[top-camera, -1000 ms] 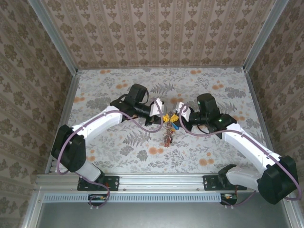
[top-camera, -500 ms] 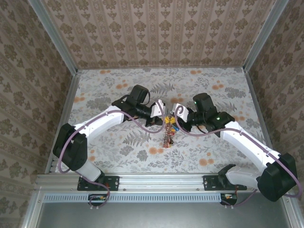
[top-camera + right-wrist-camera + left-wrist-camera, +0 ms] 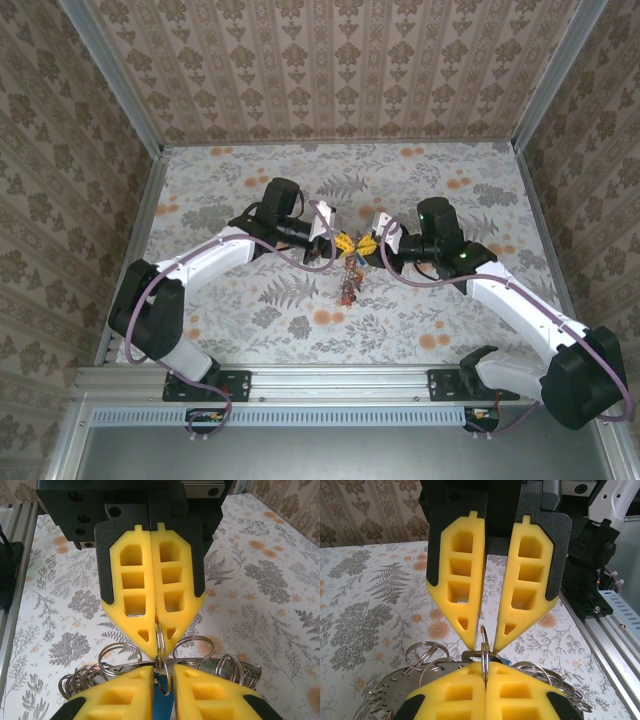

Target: Put the keys on the keyring

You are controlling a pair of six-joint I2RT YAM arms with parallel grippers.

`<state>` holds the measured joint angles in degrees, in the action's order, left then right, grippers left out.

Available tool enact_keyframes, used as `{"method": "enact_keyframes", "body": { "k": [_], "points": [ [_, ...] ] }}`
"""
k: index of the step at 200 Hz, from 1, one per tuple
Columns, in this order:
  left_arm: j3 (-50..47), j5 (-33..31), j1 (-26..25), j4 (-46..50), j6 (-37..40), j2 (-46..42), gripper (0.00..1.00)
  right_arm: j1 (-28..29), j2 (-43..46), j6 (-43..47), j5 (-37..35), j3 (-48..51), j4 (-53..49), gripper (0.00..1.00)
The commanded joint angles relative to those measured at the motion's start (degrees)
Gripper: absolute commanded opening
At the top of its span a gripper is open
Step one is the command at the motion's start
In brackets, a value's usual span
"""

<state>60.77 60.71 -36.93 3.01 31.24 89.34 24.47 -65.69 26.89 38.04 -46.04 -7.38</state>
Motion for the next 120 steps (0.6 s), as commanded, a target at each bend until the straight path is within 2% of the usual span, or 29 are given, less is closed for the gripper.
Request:
{"method": "enact_keyframes", "body": {
  "k": [1,61,120],
  "points": [
    [-0.2,3.8,0.0,-3.0,-0.9,-3.1,0.0,-0.3,2.6,-0.1,-0.3,0.7,1.6,0.22],
    [-0.1,3.7,0.0,-3.3,-0.9,-3.2,0.0,-0.4,2.3,0.1,4.0,-0.9,0.9,0.24],
    [0.0,4.3,-0.1,-3.1,-1.1,-3.3,0.0,-0.4,0.1,-1.4,5.4,-0.7,4.4,0.23]
  ]
}}
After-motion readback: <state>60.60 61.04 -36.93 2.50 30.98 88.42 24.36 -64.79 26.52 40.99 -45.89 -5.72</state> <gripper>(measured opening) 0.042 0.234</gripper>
